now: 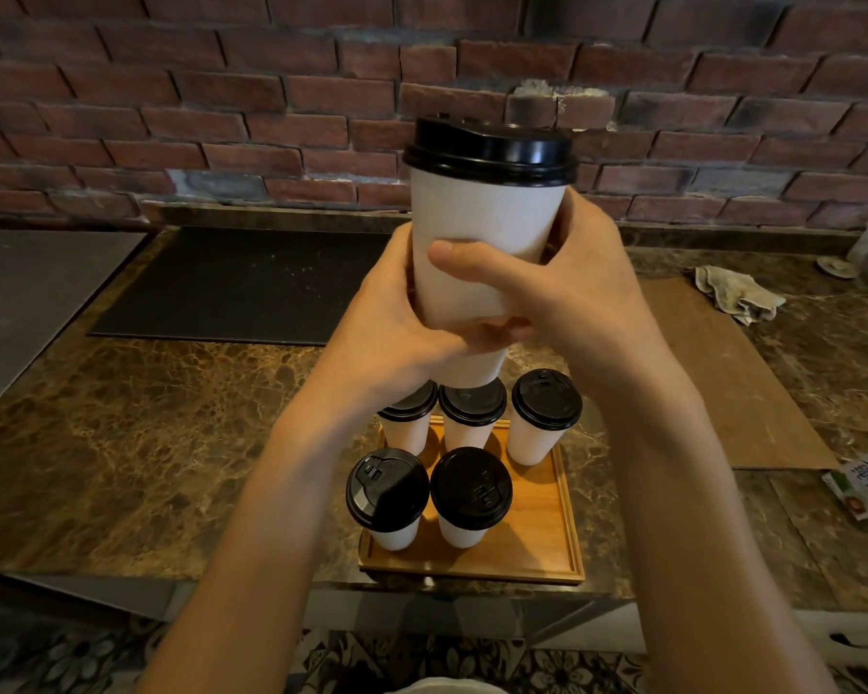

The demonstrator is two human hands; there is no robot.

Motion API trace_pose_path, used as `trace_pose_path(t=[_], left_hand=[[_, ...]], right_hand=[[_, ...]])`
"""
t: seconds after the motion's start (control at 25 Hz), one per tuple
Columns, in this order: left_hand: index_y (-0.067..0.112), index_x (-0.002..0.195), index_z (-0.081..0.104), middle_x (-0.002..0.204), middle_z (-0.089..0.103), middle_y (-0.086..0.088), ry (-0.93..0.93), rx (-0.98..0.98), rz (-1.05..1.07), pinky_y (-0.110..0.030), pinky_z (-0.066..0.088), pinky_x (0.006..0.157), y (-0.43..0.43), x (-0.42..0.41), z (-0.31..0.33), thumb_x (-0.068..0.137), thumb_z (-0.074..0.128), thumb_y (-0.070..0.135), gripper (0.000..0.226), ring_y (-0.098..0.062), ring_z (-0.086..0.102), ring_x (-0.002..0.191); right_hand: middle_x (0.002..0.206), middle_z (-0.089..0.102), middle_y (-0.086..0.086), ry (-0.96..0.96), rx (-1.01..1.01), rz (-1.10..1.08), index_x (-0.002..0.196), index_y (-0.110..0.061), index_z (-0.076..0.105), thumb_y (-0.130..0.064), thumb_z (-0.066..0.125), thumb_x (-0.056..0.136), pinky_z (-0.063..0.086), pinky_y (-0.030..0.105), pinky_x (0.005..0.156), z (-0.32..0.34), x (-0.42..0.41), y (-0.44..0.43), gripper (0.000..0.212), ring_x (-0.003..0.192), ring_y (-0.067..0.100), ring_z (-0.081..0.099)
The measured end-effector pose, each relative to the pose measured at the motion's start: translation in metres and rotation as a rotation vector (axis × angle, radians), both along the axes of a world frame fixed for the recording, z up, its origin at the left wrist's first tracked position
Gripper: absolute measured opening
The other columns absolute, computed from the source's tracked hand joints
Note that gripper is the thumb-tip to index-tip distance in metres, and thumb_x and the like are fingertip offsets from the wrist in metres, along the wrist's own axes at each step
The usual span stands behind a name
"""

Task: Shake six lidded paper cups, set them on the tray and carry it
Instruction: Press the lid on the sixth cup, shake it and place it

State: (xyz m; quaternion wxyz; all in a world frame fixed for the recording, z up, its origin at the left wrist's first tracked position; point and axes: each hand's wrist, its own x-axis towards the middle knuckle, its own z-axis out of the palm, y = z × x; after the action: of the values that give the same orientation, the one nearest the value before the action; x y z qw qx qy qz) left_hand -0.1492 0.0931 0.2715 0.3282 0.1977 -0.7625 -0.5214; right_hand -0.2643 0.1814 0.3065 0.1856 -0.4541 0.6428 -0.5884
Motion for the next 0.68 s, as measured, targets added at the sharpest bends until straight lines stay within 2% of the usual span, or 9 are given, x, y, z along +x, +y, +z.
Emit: trace_pose_path(t=[0.08, 0.2, 0.36, 0.48, 0.56, 0.68], left_hand=[[0.049, 0.117, 0.042, 0.110, 0.059, 0.021, 0.000, 0.022, -0.034, -0.006, 0.049, 0.070, 0.001, 0.003, 0.002, 0.063, 0.087, 0.024, 0.075, 0.009, 0.058, 0.101], [0.035, 0.135, 0.041, 0.122, 0.059, 0.012, -0.008, 0.015, -0.061, -0.016, 0.052, 0.082, 0.000, 0.009, 0.002, 0.061, 0.083, 0.036, 0.085, -0.001, 0.059, 0.109], [0.038, 0.131, 0.043, 0.123, 0.061, 0.011, 0.028, 0.050, -0.067, -0.015, 0.050, 0.087, -0.008, 0.025, -0.011, 0.070, 0.082, 0.031, 0.072, -0.003, 0.060, 0.112], [0.037, 0.130, 0.049, 0.123, 0.061, 0.014, 0.023, -0.017, 0.105, -0.015, 0.048, 0.091, -0.023, 0.041, -0.038, 0.081, 0.070, 0.040, 0.053, -0.001, 0.057, 0.115], [0.036, 0.131, 0.049, 0.130, 0.055, 0.015, -0.045, -0.089, 0.285, -0.019, 0.045, 0.096, -0.036, 0.052, -0.070, 0.085, 0.061, 0.048, 0.049, 0.001, 0.052, 0.119], [0.033, 0.136, 0.046, 0.138, 0.045, 0.012, -0.185, -0.170, 0.530, -0.034, 0.038, 0.102, -0.049, 0.066, -0.137, 0.092, 0.056, 0.043, 0.046, -0.005, 0.042, 0.127]], right_hand=[[0.109, 0.065, -0.008, -0.014, -0.027, 0.014, 0.122, -0.022, 0.055, -0.036, 0.084, 0.068, 0.059, 0.026, 0.078, -0.001, -0.002, 0.002, 0.063, 0.098, 0.003, 0.064], [0.111, 0.065, -0.009, -0.012, -0.077, 0.019, 0.122, -0.023, 0.054, -0.032, 0.086, 0.068, 0.056, 0.019, 0.077, -0.002, -0.004, 0.007, 0.063, 0.100, 0.000, 0.064], [0.119, 0.065, -0.010, 0.046, -0.128, 0.000, 0.130, -0.016, 0.052, -0.031, 0.086, 0.069, 0.054, 0.018, 0.083, -0.004, -0.012, 0.016, 0.072, 0.108, -0.001, 0.062], [0.125, 0.061, -0.012, 0.095, -0.125, -0.033, 0.134, -0.018, 0.048, -0.037, 0.085, 0.067, 0.052, 0.018, 0.090, -0.012, -0.020, 0.025, 0.079, 0.114, -0.001, 0.058], [0.127, 0.060, -0.013, 0.107, -0.116, -0.066, 0.135, -0.021, 0.046, -0.039, 0.085, 0.065, 0.052, 0.022, 0.096, -0.020, -0.026, 0.032, 0.082, 0.118, 0.000, 0.056], [0.128, 0.059, -0.013, 0.092, -0.122, -0.109, 0.135, -0.022, 0.046, -0.037, 0.085, 0.063, 0.052, 0.026, 0.097, -0.031, -0.035, 0.040, 0.083, 0.120, 0.000, 0.056]])
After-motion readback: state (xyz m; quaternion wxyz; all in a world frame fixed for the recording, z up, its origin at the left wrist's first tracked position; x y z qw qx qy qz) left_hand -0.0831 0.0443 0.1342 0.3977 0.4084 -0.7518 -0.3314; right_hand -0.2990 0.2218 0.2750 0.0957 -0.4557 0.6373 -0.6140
